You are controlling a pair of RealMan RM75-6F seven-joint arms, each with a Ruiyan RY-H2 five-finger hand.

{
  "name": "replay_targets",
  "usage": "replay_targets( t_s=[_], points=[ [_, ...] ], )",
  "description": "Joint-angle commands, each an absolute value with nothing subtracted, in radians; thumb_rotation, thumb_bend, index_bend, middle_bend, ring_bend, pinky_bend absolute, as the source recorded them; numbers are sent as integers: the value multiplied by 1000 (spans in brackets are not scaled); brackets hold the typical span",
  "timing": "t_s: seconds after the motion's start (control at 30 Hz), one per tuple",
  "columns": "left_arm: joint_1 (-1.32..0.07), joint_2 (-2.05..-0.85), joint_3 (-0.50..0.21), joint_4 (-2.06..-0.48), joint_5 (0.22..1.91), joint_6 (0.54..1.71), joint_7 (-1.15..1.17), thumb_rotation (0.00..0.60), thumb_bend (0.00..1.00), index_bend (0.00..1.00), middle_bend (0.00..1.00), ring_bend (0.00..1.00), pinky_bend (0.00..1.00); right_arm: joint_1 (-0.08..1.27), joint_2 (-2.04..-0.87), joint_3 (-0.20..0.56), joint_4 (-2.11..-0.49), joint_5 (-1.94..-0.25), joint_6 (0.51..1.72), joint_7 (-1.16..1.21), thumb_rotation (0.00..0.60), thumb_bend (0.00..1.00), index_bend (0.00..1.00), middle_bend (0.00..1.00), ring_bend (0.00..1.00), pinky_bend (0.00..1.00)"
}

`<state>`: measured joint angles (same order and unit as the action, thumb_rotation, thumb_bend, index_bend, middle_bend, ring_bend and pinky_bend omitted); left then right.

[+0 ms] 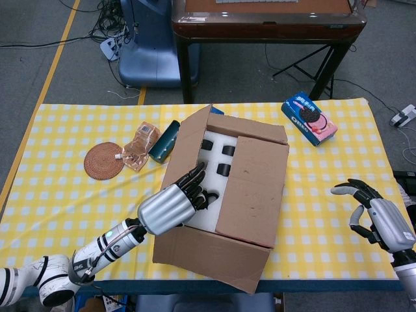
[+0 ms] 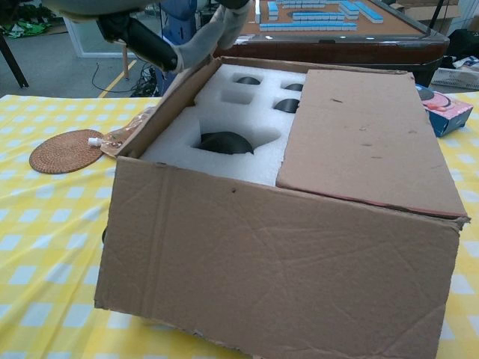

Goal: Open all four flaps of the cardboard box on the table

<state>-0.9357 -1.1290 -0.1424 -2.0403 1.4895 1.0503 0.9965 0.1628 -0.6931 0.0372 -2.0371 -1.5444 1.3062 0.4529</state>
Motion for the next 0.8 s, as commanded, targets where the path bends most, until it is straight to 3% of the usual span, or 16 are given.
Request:
replay_targets(
  t_s=[0.03, 0.8],
  points=[
    [-921, -1108, -145, -2058, 1501, 1065, 1000, 265, 535, 549, 467, 174, 0, 165, -694, 38, -2034, -1545, 1304, 457, 600, 915, 273, 232, 104, 125],
    [-837, -986, -159, -2097, 1436, 1097, 1059, 269, 535, 562, 475, 174, 0, 173, -694, 40, -2004, -1551, 1300, 504, 600, 914, 273, 232, 104, 125]
  ],
)
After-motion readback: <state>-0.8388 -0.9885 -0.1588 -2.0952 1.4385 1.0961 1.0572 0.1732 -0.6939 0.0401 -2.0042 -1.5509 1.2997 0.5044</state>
